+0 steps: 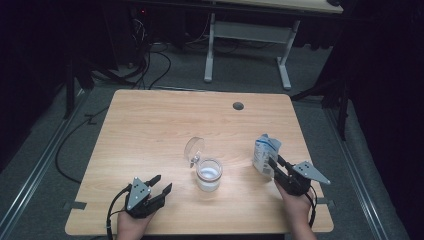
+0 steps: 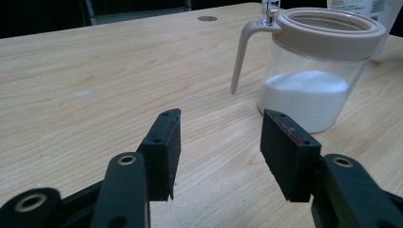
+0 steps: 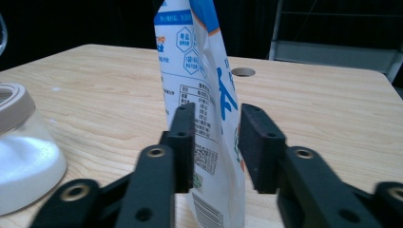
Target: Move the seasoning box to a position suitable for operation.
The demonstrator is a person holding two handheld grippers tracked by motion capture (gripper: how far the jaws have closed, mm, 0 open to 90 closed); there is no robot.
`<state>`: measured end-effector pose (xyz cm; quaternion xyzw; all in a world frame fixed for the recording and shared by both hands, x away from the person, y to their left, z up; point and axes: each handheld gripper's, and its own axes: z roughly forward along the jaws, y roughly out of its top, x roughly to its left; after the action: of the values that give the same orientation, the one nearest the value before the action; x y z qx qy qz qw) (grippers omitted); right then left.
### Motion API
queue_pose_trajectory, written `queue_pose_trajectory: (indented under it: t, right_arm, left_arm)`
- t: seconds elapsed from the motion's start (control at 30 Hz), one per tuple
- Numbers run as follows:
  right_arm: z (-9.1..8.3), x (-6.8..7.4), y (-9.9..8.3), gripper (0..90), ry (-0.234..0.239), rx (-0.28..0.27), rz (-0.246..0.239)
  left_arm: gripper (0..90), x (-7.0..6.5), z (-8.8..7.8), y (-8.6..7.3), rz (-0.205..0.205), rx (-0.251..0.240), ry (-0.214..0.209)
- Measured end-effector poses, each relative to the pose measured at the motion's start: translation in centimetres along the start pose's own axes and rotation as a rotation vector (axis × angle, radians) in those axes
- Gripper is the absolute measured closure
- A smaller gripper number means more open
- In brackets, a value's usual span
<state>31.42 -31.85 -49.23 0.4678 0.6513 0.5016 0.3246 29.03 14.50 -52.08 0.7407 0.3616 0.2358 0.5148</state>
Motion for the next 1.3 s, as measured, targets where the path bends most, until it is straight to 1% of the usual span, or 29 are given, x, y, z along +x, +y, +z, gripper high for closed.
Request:
queue_pose_trajectory:
  t: [0.07, 0.13, 0.27, 0.4, 0.53, 0.6, 0.7, 0.8, 0.87, 0.93, 1.0, 1.1, 1.23, 1.3]
  right_arm:
    - [0.0, -0.1, 0.0, 57.1, -0.008, 0.008, 0.011]
    - [-0.1, -0.1, 0.0, 52.7, -0.012, 0.014, 0.017]
    - [-0.3, 0.2, -0.3, 48.9, -0.032, 0.047, -0.010]
    - [-0.7, 0.5, -1.0, 49.2, -0.047, 0.073, -0.034]
    - [-1.4, 0.8, -1.5, 49.6, -0.055, 0.094, -0.039]
    - [-1.7, 1.0, -1.8, 49.7, -0.067, 0.103, -0.056]
    - [-2.2, 1.2, -2.2, 50.5, -0.065, 0.114, -0.062]
    - [-2.6, 1.6, -2.6, 52.2, -0.056, 0.130, -0.068]
    - [-2.8, 1.8, -2.8, 57.8, -0.052, 0.125, -0.079]
    - [-3.0, 2.1, -2.9, 59.8, -0.048, 0.124, -0.085]
    - [-3.0, 2.5, -3.0, 62.2, -0.032, 0.124, -0.096]
    - [-2.8, 2.9, -2.9, 63.0, -0.016, 0.124, -0.105]
    - [-2.3, 3.5, -2.8, 63.6, 0.016, 0.135, -0.100]
    - [-2.1, 3.7, -2.8, 63.6, 0.029, 0.143, -0.100]
  left_arm:
    - [49.0, 0.0, 0.1, 0.0, 0.000, 0.000, -0.001]
    - [49.0, 0.0, 0.2, 0.0, 0.000, 0.005, -0.003]
    - [48.8, 0.0, 0.3, 0.1, -0.006, 0.014, -0.006]
    - [48.8, -0.1, 0.4, 0.1, -0.008, 0.022, -0.002]
    - [49.8, -0.1, 0.5, 0.2, -0.008, 0.030, -0.009]
    - [49.8, -0.1, 0.6, 0.2, -0.010, 0.031, -0.010]
    - [49.8, -0.2, 0.7, 0.3, -0.012, 0.038, -0.010]
    - [50.2, -0.2, 0.8, 0.3, -0.015, 0.039, -0.011]
    - [50.2, -0.2, 0.8, 0.3, -0.015, 0.040, -0.011]
    - [50.4, -0.3, 0.8, 0.4, -0.017, 0.039, -0.011]
    - [50.5, -0.3, 0.8, 0.4, -0.019, 0.036, -0.008]
    - [50.3, -0.4, 0.8, 0.3, -0.017, 0.030, 0.001]
    - [50.9, -0.4, 0.8, 0.2, -0.019, 0.033, 0.010]
    - [51.5, -0.4, 0.7, 0.2, -0.030, 0.032, 0.010]
